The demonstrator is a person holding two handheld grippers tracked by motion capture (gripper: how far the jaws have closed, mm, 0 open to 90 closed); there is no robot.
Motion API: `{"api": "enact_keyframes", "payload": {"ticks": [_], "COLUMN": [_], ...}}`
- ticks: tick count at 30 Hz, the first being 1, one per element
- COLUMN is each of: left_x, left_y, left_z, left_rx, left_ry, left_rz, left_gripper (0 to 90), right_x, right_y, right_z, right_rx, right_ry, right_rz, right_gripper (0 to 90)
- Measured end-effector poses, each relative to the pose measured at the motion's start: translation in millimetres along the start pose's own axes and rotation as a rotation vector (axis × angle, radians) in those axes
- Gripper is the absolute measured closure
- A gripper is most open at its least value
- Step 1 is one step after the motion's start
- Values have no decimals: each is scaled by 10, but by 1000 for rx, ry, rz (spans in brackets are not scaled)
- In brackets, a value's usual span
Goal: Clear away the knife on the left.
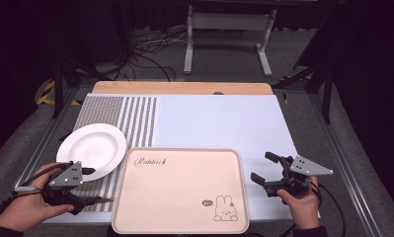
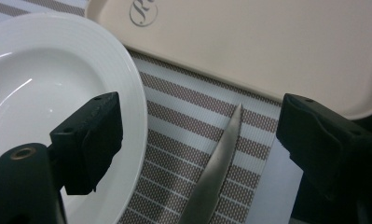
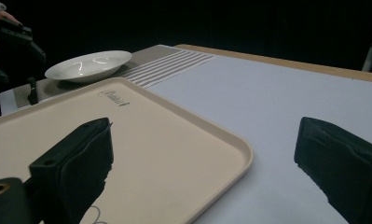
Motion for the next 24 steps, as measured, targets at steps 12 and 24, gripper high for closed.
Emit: {"api": "enact_keyframes", "payload": {"ticks": [12,24], "left_x": [-126,-395], "left_y": [-16,-14], "left_z": [-19,50], "left_rx": [-32,-69], "left_ry": [51,97], "left_rz": [150,319], "left_gripper": [185,247], "right_x": [1,17], "right_y": [7,11], "right_z": [30,50], "right_rx": [16,25], "right_ry": [-12,-23], "right_rz": [-5,-12], "right_gripper": [50,51]}}
Point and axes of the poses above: each handheld gripper's, and its own axes: y roughly forward along the jaws, x roughly out of its top, z roughly to its left, the point moved 8 cm from there along y, roughly forward along the jaws
